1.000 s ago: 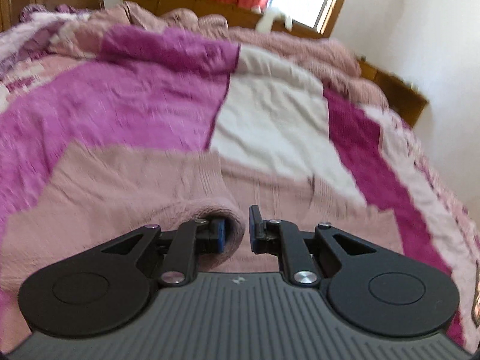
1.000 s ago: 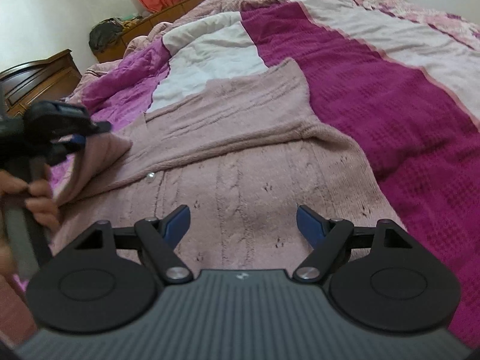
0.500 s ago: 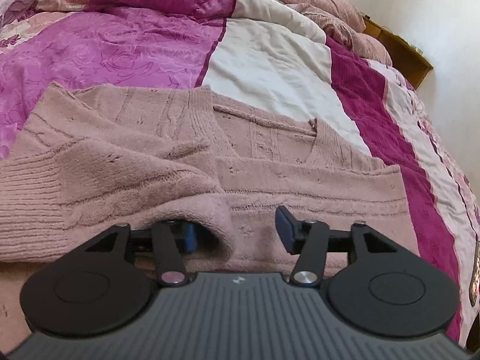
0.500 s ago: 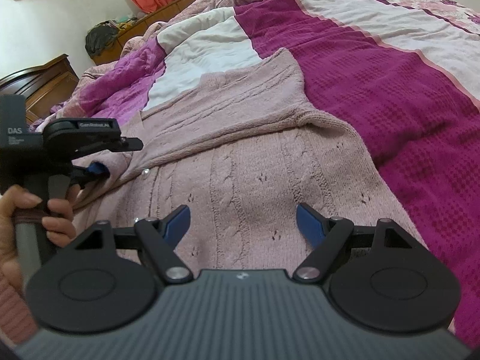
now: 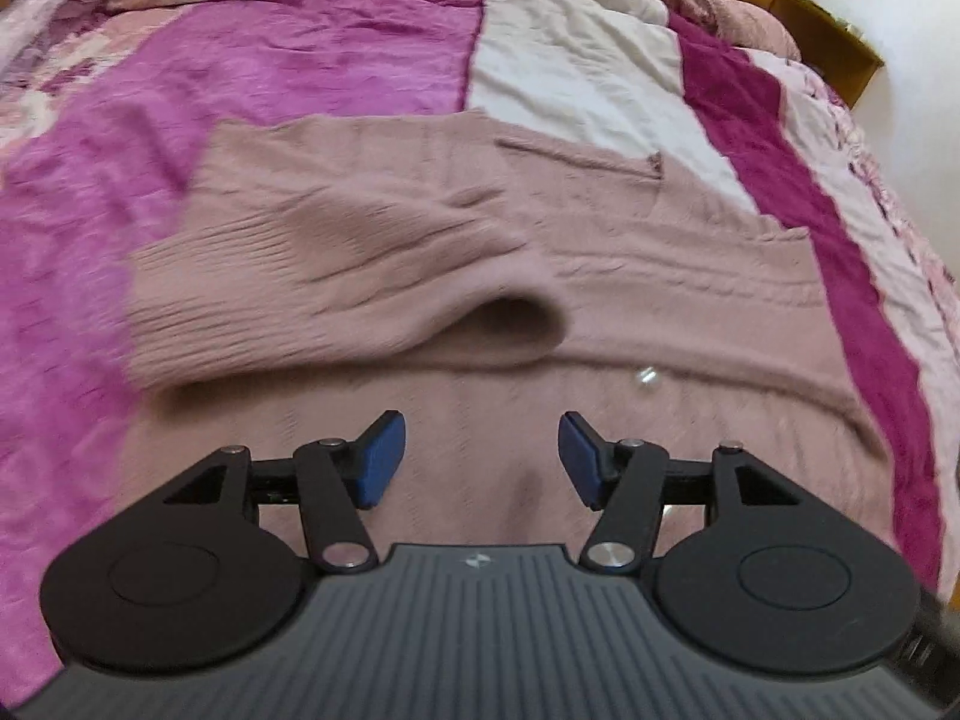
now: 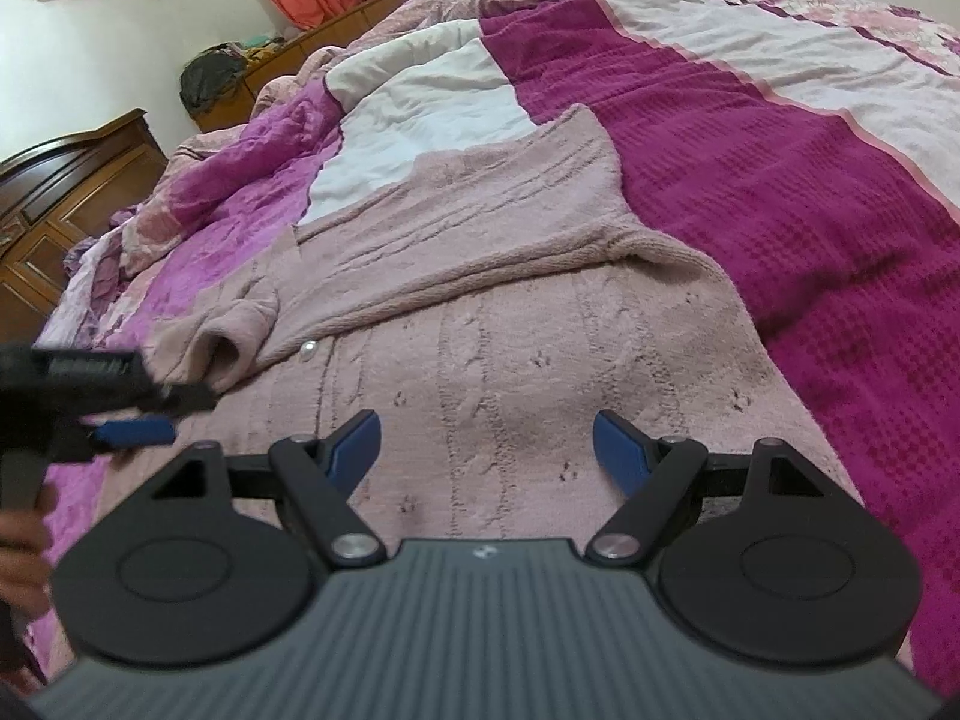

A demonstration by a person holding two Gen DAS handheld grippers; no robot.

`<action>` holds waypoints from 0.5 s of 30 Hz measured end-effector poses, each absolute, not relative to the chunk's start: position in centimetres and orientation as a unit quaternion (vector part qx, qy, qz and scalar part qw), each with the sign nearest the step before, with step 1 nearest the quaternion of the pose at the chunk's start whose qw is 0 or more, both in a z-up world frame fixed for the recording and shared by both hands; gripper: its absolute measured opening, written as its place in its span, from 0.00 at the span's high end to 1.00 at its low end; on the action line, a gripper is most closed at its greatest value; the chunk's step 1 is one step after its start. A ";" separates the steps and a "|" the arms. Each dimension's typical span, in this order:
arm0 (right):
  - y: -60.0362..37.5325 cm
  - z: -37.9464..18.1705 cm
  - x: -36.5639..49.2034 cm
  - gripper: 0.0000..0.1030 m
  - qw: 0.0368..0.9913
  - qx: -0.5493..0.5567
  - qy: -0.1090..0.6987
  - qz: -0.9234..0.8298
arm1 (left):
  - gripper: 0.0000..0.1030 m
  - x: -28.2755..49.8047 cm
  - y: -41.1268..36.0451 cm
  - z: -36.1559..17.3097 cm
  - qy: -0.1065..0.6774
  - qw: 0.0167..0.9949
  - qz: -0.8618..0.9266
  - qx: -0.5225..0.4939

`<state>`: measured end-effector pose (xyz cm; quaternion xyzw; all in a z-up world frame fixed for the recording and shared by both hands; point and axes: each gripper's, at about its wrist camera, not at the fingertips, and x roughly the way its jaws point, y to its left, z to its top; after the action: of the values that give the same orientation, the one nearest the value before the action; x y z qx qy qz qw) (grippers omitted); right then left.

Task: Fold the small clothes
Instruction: 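Withdraw the open left gripper from the folded sleeve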

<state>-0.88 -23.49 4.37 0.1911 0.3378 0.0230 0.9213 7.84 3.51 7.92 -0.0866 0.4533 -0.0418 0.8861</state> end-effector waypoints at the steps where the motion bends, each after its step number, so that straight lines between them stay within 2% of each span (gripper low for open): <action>1: -23.2 4.5 -0.9 0.23 0.923 0.186 0.337 0.027 | 0.37 7.3 4.0 8.0 0.452 0.888 -0.033 -0.081; 10: -19.4 6.7 0.1 0.23 0.936 0.120 0.321 0.074 | 0.37 2.9 8.2 8.6 0.429 0.903 0.030 -0.022; 15: -16.7 8.2 1.0 0.23 0.941 0.090 0.309 0.109 | 0.37 1.9 10.5 8.7 0.427 0.902 0.048 -0.045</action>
<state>0.98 -16.66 8.22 0.0901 0.3088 0.1091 0.9405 1.86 10.50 8.72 -0.0449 0.4275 0.0478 0.9016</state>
